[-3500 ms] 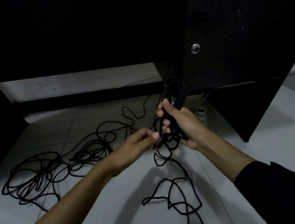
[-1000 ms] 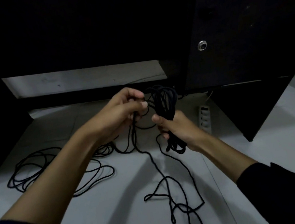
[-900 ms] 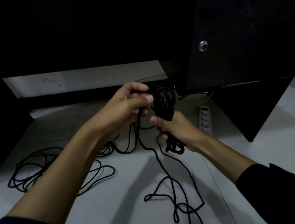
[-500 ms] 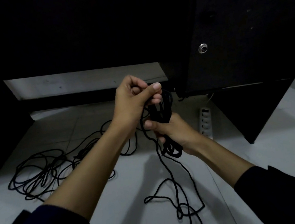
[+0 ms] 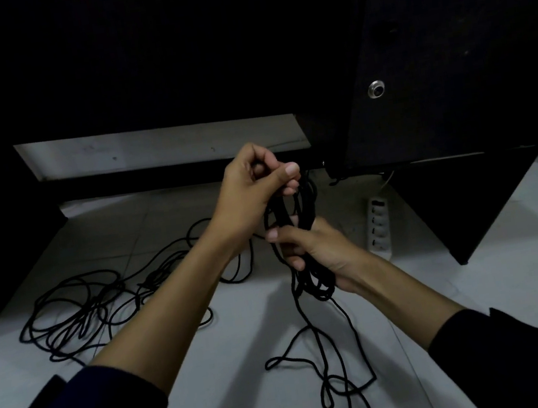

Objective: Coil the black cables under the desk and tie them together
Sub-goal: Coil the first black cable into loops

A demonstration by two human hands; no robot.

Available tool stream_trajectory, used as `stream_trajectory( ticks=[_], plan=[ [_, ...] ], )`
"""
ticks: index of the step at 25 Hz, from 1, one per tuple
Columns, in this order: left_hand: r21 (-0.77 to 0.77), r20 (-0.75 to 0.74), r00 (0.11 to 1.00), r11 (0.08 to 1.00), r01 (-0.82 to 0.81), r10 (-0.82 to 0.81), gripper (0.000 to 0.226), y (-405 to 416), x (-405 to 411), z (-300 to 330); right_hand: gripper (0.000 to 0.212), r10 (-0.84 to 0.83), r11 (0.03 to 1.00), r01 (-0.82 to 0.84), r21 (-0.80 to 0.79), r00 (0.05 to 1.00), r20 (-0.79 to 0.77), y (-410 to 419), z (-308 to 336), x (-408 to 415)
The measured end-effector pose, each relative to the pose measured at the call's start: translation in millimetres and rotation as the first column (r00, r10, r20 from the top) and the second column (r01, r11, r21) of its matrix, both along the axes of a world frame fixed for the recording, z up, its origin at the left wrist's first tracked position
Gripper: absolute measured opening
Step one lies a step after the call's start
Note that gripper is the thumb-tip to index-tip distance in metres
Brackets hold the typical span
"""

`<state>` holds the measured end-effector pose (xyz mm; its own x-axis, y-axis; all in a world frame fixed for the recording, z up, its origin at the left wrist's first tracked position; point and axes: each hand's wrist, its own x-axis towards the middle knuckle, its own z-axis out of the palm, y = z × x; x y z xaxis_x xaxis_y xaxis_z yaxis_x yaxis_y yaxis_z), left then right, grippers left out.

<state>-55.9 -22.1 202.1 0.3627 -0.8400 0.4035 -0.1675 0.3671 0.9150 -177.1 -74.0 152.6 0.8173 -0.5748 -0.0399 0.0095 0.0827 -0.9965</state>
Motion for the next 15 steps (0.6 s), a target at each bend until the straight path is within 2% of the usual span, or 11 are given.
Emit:
stream_trajectory(
  ticks=[3,5,6,7,10,12,15],
  plan=[
    [-0.029,0.263,0.952,0.988,-0.153,0.155,0.013,4.0,11.5,-1.1,0.020,-0.007,1.000,0.007,-0.017,1.000,-0.029,-1.6,-0.4,-0.7],
    [-0.032,0.276,0.911,0.950,-0.309,0.306,0.016,9.1,14.1,-8.6,0.026,-0.035,0.999,0.035,-0.004,0.999,-0.031,-2.9,0.6,-1.3],
    [0.028,0.249,0.912,0.939,-0.343,0.326,0.021,12.8,12.4,-16.7,0.037,-0.058,0.998,0.058,0.010,0.998,-0.024,-4.2,2.2,-1.7],
    [0.128,0.208,0.935,0.940,-0.317,0.287,0.029,16.8,8.0,-26.9,0.045,-0.078,0.997,0.079,0.011,0.997,-0.015,-6.2,4.0,-2.5],
    [0.443,0.049,0.998,0.896,0.013,-0.039,0.046,32.9,-13.4,-59.6,0.049,-0.097,0.995,0.097,-0.025,0.995,-0.014,-11.6,9.3,-4.3],
    [0.479,-0.022,0.995,0.873,0.094,-0.095,0.040,38.2,-22.4,-67.3,0.047,-0.088,0.995,0.088,0.039,0.996,0.004,-16.7,9.1,-4.0],
    [0.437,0.100,0.992,0.899,0.027,-0.078,0.022,34.6,-22.8,-66.7,0.040,-0.130,0.990,0.127,0.057,0.990,0.046,-25.4,9.3,-5.4]
  ],
)
